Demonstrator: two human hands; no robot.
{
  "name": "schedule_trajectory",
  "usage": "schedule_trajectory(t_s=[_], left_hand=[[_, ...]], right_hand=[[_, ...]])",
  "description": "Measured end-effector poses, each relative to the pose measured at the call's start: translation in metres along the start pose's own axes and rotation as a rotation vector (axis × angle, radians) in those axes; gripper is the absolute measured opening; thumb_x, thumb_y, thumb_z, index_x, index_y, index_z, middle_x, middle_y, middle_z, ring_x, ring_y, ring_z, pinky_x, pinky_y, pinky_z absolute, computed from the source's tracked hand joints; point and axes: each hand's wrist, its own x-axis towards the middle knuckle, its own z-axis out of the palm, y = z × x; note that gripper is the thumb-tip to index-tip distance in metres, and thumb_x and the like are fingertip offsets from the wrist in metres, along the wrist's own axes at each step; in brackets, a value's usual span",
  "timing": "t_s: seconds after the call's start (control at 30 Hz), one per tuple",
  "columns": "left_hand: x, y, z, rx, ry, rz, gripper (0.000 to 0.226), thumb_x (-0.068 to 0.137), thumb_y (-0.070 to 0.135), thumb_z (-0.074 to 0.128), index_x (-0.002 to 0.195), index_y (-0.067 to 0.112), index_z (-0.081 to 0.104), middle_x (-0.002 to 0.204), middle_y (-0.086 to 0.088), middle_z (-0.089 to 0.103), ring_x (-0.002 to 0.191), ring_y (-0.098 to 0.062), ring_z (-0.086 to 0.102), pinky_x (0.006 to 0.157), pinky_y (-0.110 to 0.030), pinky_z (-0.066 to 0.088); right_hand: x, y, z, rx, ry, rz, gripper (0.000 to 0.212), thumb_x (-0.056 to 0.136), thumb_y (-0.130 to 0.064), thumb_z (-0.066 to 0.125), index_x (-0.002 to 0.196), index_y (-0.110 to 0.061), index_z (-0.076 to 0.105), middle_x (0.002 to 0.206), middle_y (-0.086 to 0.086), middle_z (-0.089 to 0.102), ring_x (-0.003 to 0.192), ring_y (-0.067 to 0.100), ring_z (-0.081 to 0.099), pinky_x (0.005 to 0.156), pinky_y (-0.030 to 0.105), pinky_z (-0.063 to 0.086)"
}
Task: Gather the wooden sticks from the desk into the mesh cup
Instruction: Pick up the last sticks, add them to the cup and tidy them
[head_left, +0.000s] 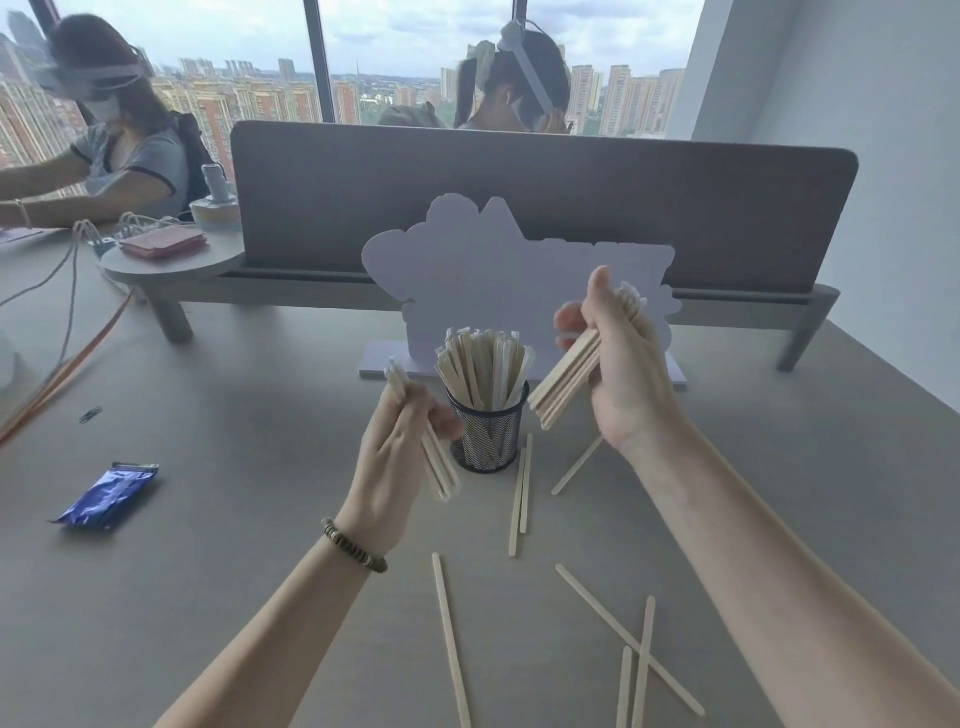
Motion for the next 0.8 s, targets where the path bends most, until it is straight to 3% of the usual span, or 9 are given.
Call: schedule_trajectory(t_s=[0.07,0.13,0.2,0.27,0.37,0.43,0.57,0.73,0.8], left_hand=[[0.010,0.010,-0.002,0.074,0.011,0.042,0.037,0.107,0.028,0.036,0.093,0.013,0.067,0.106,-0.005,0.071,0.105,-0.023,0.065,0.096,-0.039,0.049],[0.018,0.023,-0.002,0.141,0.037,0.065,0.043,0.108,0.031,0.030,0.109,0.016,0.070,0.123,0.004,0.067,0.120,-0.011,0.056,0.105,-0.023,0.041],[0.027,0.034,-0.001,0.154,0.062,0.055,0.046,0.107,0.033,0.029,0.121,0.010,0.066,0.122,0.023,0.062,0.113,0.016,0.050,0.090,0.002,0.035],[0.036,0.039,0.001,0.147,0.082,0.044,0.047,0.107,0.035,0.029,0.126,0.006,0.061,0.121,0.026,0.062,0.098,0.030,0.048,0.087,0.006,0.033],[0.046,0.043,0.006,0.086,0.082,0.010,0.047,0.106,0.039,0.032,0.127,0.006,0.057,0.135,0.011,0.060,0.110,0.024,0.044,0.116,-0.027,0.030],[0.052,0.045,0.010,0.064,0.091,-0.031,0.047,0.105,0.041,0.033,0.125,0.005,0.056,0.136,0.010,0.060,0.121,0.009,0.046,0.118,-0.042,0.030],[0.061,0.047,0.017,0.036,0.124,-0.083,0.047,0.106,0.040,0.033,0.133,0.006,0.051,0.134,0.009,0.059,0.124,-0.002,0.044,0.116,-0.048,0.033],[0.071,0.043,0.022,0.014,0.116,-0.120,0.045,0.105,0.041,0.034,0.137,0.013,0.050,0.120,0.019,0.060,0.125,-0.003,0.043,0.115,-0.047,0.034],[0.074,0.039,0.024,0.002,0.099,-0.120,0.043,0.105,0.039,0.034,0.136,0.014,0.051,0.115,0.020,0.060,0.120,0.002,0.047,0.116,-0.044,0.033]], right_hand=[[0.013,-0.002,0.011,-0.034,0.006,0.005,0.041,0.100,-0.048,0.050,0.065,-0.028,0.058,0.092,-0.004,0.070,0.099,0.014,0.060,0.087,0.027,0.042],[0.025,-0.001,0.021,-0.065,0.002,0.019,0.038,0.100,-0.048,0.050,0.069,-0.026,0.050,0.103,0.001,0.069,0.101,0.008,0.058,0.084,0.026,0.038],[0.035,0.004,0.029,-0.132,-0.017,0.045,0.040,0.099,-0.050,0.050,0.069,-0.024,0.044,0.113,0.016,0.066,0.094,0.005,0.054,0.081,0.026,0.036],[0.041,0.012,0.034,-0.198,-0.047,0.064,0.042,0.098,-0.051,0.051,0.069,-0.023,0.039,0.108,0.029,0.057,0.088,0.010,0.046,0.071,0.022,0.040],[0.044,0.027,0.036,-0.285,-0.089,0.055,0.045,0.099,-0.047,0.054,0.066,-0.023,0.036,0.070,0.006,0.037,0.065,0.010,0.040,0.061,0.021,0.036],[0.045,0.038,0.033,-0.341,-0.103,0.059,0.047,0.099,-0.045,0.055,0.063,-0.024,0.034,0.060,-0.005,0.029,0.050,0.005,0.032,0.052,0.016,0.033],[0.044,0.054,0.028,-0.439,-0.140,0.064,0.053,0.098,-0.043,0.058,0.058,-0.018,0.034,0.052,-0.008,0.025,0.052,0.012,0.025,0.053,0.029,0.024],[0.046,0.065,0.023,-0.515,-0.163,0.053,0.049,0.088,-0.047,0.069,0.070,-0.004,0.053,0.059,0.004,0.037,0.062,0.019,0.037,0.063,0.034,0.033],[0.048,0.068,0.022,-0.521,-0.168,0.011,0.043,0.083,-0.048,0.074,0.082,-0.008,0.060,0.069,0.002,0.051,0.068,0.018,0.049,0.068,0.035,0.041]])
